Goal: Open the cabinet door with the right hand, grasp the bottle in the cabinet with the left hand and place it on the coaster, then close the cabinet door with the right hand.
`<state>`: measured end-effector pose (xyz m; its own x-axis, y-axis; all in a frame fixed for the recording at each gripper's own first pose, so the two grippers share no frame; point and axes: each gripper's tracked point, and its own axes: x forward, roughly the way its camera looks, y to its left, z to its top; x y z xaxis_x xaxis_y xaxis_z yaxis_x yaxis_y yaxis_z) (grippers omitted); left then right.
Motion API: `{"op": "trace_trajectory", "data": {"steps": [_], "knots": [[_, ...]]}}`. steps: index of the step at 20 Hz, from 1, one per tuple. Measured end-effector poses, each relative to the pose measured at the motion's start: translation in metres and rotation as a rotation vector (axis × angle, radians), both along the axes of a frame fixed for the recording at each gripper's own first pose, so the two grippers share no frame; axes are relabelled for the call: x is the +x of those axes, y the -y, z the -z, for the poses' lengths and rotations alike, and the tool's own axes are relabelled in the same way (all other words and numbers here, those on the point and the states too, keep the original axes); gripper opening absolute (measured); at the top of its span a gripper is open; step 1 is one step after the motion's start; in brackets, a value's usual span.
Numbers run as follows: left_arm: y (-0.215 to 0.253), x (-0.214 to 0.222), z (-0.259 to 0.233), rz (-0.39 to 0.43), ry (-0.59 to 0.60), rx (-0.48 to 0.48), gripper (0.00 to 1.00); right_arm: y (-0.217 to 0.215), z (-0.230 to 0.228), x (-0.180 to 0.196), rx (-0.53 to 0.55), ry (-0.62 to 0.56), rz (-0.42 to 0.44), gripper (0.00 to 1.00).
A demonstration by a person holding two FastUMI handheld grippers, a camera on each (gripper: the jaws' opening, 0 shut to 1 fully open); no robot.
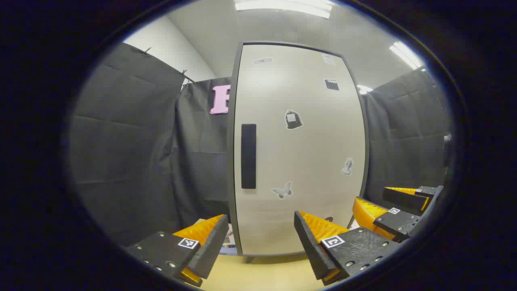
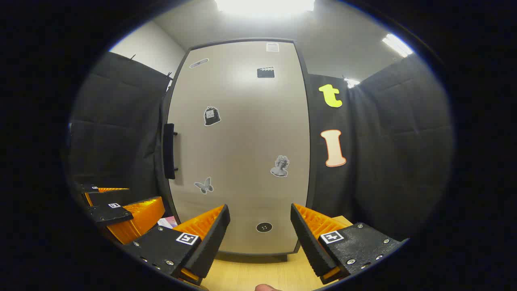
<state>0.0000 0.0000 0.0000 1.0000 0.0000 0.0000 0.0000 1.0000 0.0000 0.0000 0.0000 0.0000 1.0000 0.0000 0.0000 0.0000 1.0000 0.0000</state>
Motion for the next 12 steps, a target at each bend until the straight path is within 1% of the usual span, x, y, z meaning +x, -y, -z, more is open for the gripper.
{"op": "trace_trajectory", "data": {"steps": [2,3,4,6,7,8,9,10,11,12], "knots": [[-0.001,0.004,-0.003,0.004,0.01,-0.008,0.96,0.0,0.0,0.003,0.003,-0.003,0.004,0.93],[0.0,0.006,-0.004,0.012,0.015,-0.011,0.97,0.001,-0.002,0.004,-0.001,-0.001,0.009,0.92],[-0.001,0.008,-0.004,0.013,0.016,-0.007,0.94,0.001,-0.002,0.005,-0.004,0.001,0.012,0.93],[0.0,0.01,-0.005,0.02,0.015,0.002,0.94,0.001,-0.003,0.007,-0.001,0.003,0.015,0.93],[0.001,0.011,-0.005,0.024,0.018,0.001,0.96,0.001,-0.004,0.008,-0.002,0.003,0.016,0.93],[0.002,0.013,-0.005,0.028,0.016,0.001,0.96,0.001,-0.004,0.008,-0.007,0.004,0.019,0.93],[0.002,0.013,-0.004,0.028,0.016,0.002,0.93,0.001,-0.004,0.008,-0.012,0.007,0.02,0.93],[0.001,0.014,-0.005,0.027,0.017,0.003,0.96,0.001,-0.004,0.008,-0.012,0.008,0.021,0.93],[0.001,0.014,-0.005,0.027,0.017,0.004,0.94,0.001,-0.004,0.007,-0.009,0.006,0.02,0.93],[0.001,0.014,-0.006,0.025,0.019,0.005,0.94,0.0,-0.003,0.007,-0.005,0.004,0.02,0.93]]}}
